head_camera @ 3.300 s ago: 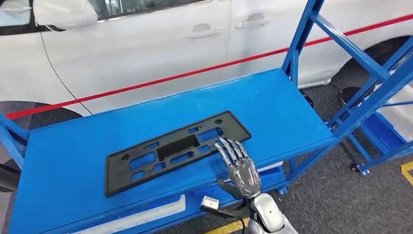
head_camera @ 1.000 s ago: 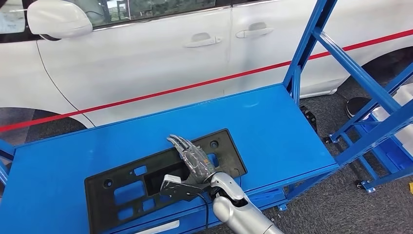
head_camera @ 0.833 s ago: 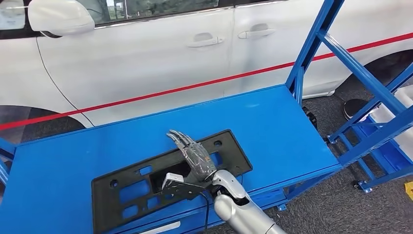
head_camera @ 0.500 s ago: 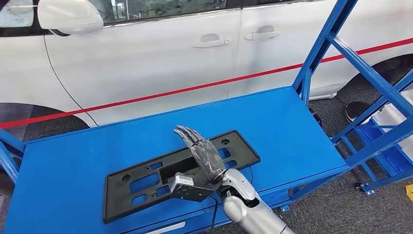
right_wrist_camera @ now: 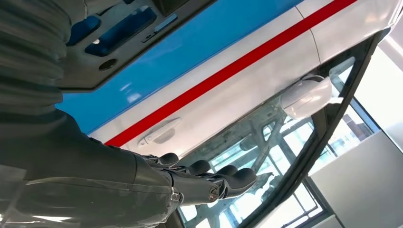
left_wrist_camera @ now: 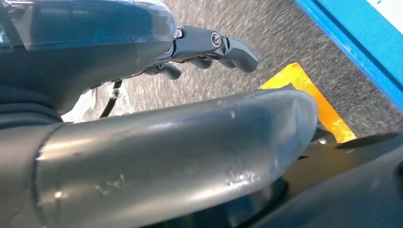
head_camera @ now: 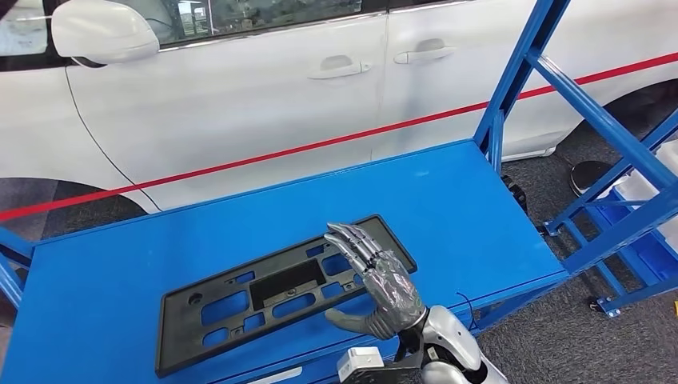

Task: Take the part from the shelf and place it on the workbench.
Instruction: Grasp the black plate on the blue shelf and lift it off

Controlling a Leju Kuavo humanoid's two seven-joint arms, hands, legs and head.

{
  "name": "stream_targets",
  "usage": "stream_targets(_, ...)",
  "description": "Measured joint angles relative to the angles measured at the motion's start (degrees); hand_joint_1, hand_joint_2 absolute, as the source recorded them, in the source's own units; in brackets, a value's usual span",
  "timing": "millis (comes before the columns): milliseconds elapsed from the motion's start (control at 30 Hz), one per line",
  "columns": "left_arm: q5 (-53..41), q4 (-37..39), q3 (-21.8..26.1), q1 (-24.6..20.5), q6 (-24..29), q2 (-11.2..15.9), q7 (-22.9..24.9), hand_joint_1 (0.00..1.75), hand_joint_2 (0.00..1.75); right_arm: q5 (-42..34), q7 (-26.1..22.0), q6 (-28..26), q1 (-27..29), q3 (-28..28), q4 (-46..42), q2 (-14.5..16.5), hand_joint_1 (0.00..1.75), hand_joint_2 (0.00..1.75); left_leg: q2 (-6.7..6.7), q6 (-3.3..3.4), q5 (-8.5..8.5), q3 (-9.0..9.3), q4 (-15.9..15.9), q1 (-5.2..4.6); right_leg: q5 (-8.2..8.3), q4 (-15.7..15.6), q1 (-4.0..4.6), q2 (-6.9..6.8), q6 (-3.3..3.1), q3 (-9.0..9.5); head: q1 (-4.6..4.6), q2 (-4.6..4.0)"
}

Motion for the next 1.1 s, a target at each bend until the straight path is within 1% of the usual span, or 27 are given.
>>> stream_targets(33, 0.4, 0.0, 0.7, 0.0, -0.1, 0.0, -0.4, 0.00, 0.00, 0.0, -0.1, -0.1, 0.5, -0.1, -0.7, -0.4, 0.00, 1.75, 0.03, -0.01, 2.05, 1.87, -4.0, 0.13, -0.14, 0.1, -0.08, 0.14, 0.22, 0.09, -0.01, 0.00)
stream_targets(67, 0.5, 0.0, 1.3, 0.0, -0.1, 0.0, -0.6, 0.00, 0.00, 0.0, -0.1, -0.1, 0.8, -0.3, -1.3, -0.7, 0.00, 1.75, 0.04, 0.11, 3.42, 3.61, -7.8, 0.08, -0.30, 0.3, -0.07, 0.26, 0.53, 0.13, -0.03, 0.00)
stream_targets(100, 0.7, 0.0, 1.7, -0.1, -0.1, 0.0, -0.7, 0.00, 0.00, 0.0, -0.1, -0.1, 1.1, -0.4, -1.8, -1.0, 0.00, 1.75, 0.01, 0.42, 4.16, 4.80, -10.3, -0.02, -0.38, 0.4, -0.04, 0.35, 0.90, 0.11, -0.01, 0.00)
stream_targets(133, 1.0, 0.0, 2.1, -0.2, -0.3, 0.0, -0.9, 0.00, 0.00, 0.0, -0.1, -0.1, 1.2, -0.4, -2.2, -1.2, 0.00, 1.75, -0.03, 0.80, 4.23, 5.30, -11.5, -0.18, -0.39, 0.5, 0.03, 0.40, 1.26, 0.05, -0.02, 0.00)
stream_targets(233, 3.9, 0.0, 3.9, -0.3, -1.2, 0.1, -2.3, 0.00, 0.00, 0.5, -0.2, -0.2, 1.9, -0.9, -2.9, -1.5, 0.00, 1.75, -0.09, 2.28, 4.74, 5.46, -12.1, -0.37, -0.30, 0.5, -0.05, 0.54, 2.34, 0.05, 0.00, 0.00)
stream_targets(267, 5.0, 0.0, 4.8, -0.4, -1.5, 0.1, -2.8, 0.00, 0.00, 0.8, -0.3, -0.3, 2.3, -1.1, -2.9, -1.5, 0.00, 1.75, -0.03, 2.78, 5.14, 5.54, -12.5, -0.31, -1.18, 1.4, -0.11, 0.61, 2.58, -0.25, 0.07, 0.00)
stream_targets(300, 5.7, 0.0, 5.6, -0.4, -1.8, 0.1, -3.1, 0.00, 0.00, 1.0, -0.4, -0.4, 2.8, -1.3, -3.0, -1.5, 0.00, 1.75, 0.03, 3.23, 5.54, 5.55, -12.8, -0.22, -2.75, 3.4, -0.13, 0.68, 2.75, -1.01, 0.17, 0.00)
stream_targets(367, 6.1, 0.0, 6.9, -0.5, -1.8, 0.2, -3.3, 0.00, 0.00, 1.3, -0.8, -0.6, 3.7, -1.6, -3.0, -1.5, 0.00, 1.75, 0.10, 3.70, 5.88, 5.26, -12.9, -0.34, -7.14, 10.2, -0.16, 0.70, 2.85, -3.79, 0.36, 0.00)
stream_targets(400, 6.0, 0.0, 7.3, -0.5, -1.8, 0.2, -3.2, 0.00, 0.00, 1.3, -1.1, -0.7, 4.0, -1.7, -3.0, -1.5, 0.00, 1.75, 0.10, 3.80, 5.97, 4.99, -12.9, -0.46, -8.69, 13.5, -0.20, 0.69, 2.88, -5.16, 0.38, 0.00)
stream_targets(433, 5.9, 0.0, 7.6, -0.5, -1.6, 0.2, -3.1, 0.00, 0.00, 1.3, -1.2, -0.8, 4.3, -1.8, -3.0, -1.5, 0.00, 1.75, 0.10, 3.86, 6.05, 4.74, -12.8, -0.55, -9.26, 15.5, -0.23, 0.69, 2.89, -5.88, 0.38, 0.00)
stream_targets(467, 5.7, 0.0, 7.9, -0.5, -1.5, 0.3, -2.9, 0.00, 0.00, 1.3, -1.3, -0.8, 4.5, -1.9, -3.0, -1.5, 0.00, 1.75, 0.08, 3.87, 6.13, 4.51, -12.6, -0.60, -8.73, 15.4, -0.24, 0.68, 2.85, -5.58, 0.38, 0.00)
stream_targets(500, 5.5, 0.0, 8.1, -0.5, -1.5, 0.3, -2.8, 0.00, 0.00, 1.2, -1.4, -0.8, 4.6, -2.0, -3.0, -1.5, 0.00, 1.75, 0.06, 3.84, 6.19, 4.30, -12.4, -0.63, -7.27, 13.1, -0.24, 0.68, 2.73, -4.18, 0.38, 0.00)
stream_targets(533, 5.4, 0.0, 8.2, -0.5, -1.4, 0.3, -2.6, 0.00, 0.00, 1.1, -1.4, -0.8, 4.7, -2.2, -3.0, -1.5, 0.00, 1.75, 0.03, 3.77, 6.24, 4.12, -12.2, -0.64, -5.46, 9.5, -0.23, 0.68, 2.54, -2.04, 0.39, 0.00)
stream_targets(567, 5.2, 0.0, 8.4, -0.5, -1.4, 0.3, -2.5, 0.00, 0.00, 0.9, -1.4, -0.8, 4.7, -2.4, -3.0, -1.5, 0.00, 1.75, -0.01, 3.61, 6.28, 3.93, -12.0, -0.73, -4.06, 5.6, -0.14, 0.69, 2.31, 0.10, 0.40, 0.00)
stream_targets(600, 5.1, 0.0, 8.5, -0.6, -1.5, 0.3, -2.5, 0.00, 0.00, 0.8, -1.3, -0.7, 4.7, -2.5, -3.1, -1.5, 0.00, 1.75, -0.06, 3.37, 6.34, 3.76, -11.7, -0.83, -3.06, 2.7, -0.02, 0.71, 2.10, 1.61, 0.37, 0.00)
stream_targets(633, 5.0, 0.0, 8.5, -0.6, -1.6, 0.3, -2.4, 0.00, 0.00, 0.7, -1.3, -0.7, 4.9, -2.6, -3.2, -1.5, 0.00, 1.75, -0.08, 3.05, 6.46, 3.60, -11.6, -0.90, -2.59, 1.1, 0.13, 0.74, 1.91, 2.33, 0.35, 0.00)
stream_targets(667, 4.8, 0.0, 8.6, -0.6, -1.7, 0.3, -2.3, 0.00, 0.00, 0.6, -1.3, -0.7, 5.1, -2.7, -3.3, -1.5, 0.00, 1.75, -0.10, 2.67, 6.62, 3.45, -11.5, -0.94, -2.42, 0.5, 0.32, 0.76, 1.73, 2.39, 0.33, 0.00)
stream_targets(733, 4.7, 0.0, 8.6, -0.5, -1.9, 0.4, -2.0, 0.00, 0.00, 0.6, -1.3, -0.6, 5.5, -2.8, -3.4, -1.6, 0.00, 1.75, -0.14, 1.91, 6.84, 3.11, -11.4, -0.88, -1.62, 0.5, 0.24, 0.65, 1.20, 1.88, 0.34, 0.00)
stream_targets(767, 4.6, 0.0, 8.6, -0.5, -1.9, 0.4, -1.9, 0.00, 0.00, 0.6, -1.3, -0.5, 5.6, -2.8, -3.4, -1.6, 0.00, 1.75, -0.14, 1.58, 6.11, 2.72, -10.9, -0.85, -1.15, 0.3, 0.10, 0.55, 0.81, 1.53, 0.32, 0.00)
stream_targets(800, 4.5, 0.0, 8.6, -0.5, -1.9, 0.4, -1.8, 0.00, 0.00, 0.6, -1.3, -0.5, 5.8, -2.8, -3.5, -1.6, 0.00, 1.75, -0.13, 1.28, 4.49, 2.05, -9.3, -0.81, -0.63, 0.2, -0.07, 0.41, 0.41, 1.06, 0.21, 0.00)
stream_targets(833, 4.5, 0.0, 8.6, -0.5, -1.9, 0.4, -1.8, 0.00, 0.00, 0.5, -1.3, -0.4, 5.9, -2.8, -3.5, -1.6, 0.00, 1.75, -0.11, 1.05, 2.05, 1.13, -6.6, -0.69, -0.16, 0.1, -0.12, 0.28, 0.13, 0.52, 0.13, 0.00)
stream_targets(900, 4.4, 0.0, 8.6, -0.5, -2.0, 0.4, -1.7, 0.00, 0.00, 0.5, -1.3, -0.2, 6.2, -2.9, -3.6, -1.5, 0.00, 1.75, -0.08, 0.66, -3.09, -0.85, 0.6, -0.56, 0.69, 0.2, -0.02, 0.12, -0.12, -0.77, -0.07, 0.00)
stream_targets(933, 4.4, 0.0, 8.6, -0.5, -2.0, 0.4, -1.7, 0.00, 0.00, 0.4, -1.3, -0.2, 6.3, -3.0, -3.6, -1.5, 0.00, 1.75, -0.08, 0.56, -4.56, -1.19, 3.2, -0.51, 1.06, 0.3, 0.04, 0.06, -0.09, -1.45, -0.06, 0.00)
stream_targets(967, 4.4, 0.0, 8.7, -0.5, -2.0, 0.4, -1.7, 0.00, 0.00, 0.4, -1.3, -0.1, 6.5, -3.0, -3.6, -1.5, 0.00, 1.75, -0.08, 0.56, -4.89, -0.56, 3.8, -0.49, 1.42, 0.4, 0.08, 0.02, -0.02, -2.13, -0.07, 0.00)
stream_targets(1000, 4.4, 0.0, 8.7, -0.5, -2.0, 0.4, -1.7, 0.00, 0.00, 0.4, -1.3, -0.1, 6.6, -3.1, -3.6, -1.5, 0.00, 1.75, -0.07, 0.62, -4.20, 1.22, 2.2, -0.49, 1.74, 0.6, 0.10, 0.00, 0.09, -2.76, -0.08, 0.00)
stream_targets(1067, 4.4, 0.0, 8.7, -0.6, -1.6, 0.4, -1.4, 0.00, 0.00, 0.3, -1.2, 0.0, 6.9, -3.3, -3.7, -1.5, 0.00, 1.75, -0.06, 1.01, -1.64, 7.08, -5.9, -0.51, 2.34, 0.9, 0.12, -0.02, 0.46, -3.63, -0.09, 0.00)
stream_targets(1100, 4.3, 0.0, 8.7, -0.7, -1.5, 0.4, -1.3, 0.00, 0.00, 0.2, -1.1, 0.0, 7.1, -3.4, -3.8, -1.5, 0.00, 1.75, -0.08, 1.37, -0.77, 9.46, -9.7, -0.62, 2.63, 1.0, 0.21, -0.06, 0.72, -3.88, -0.08, 0.00)
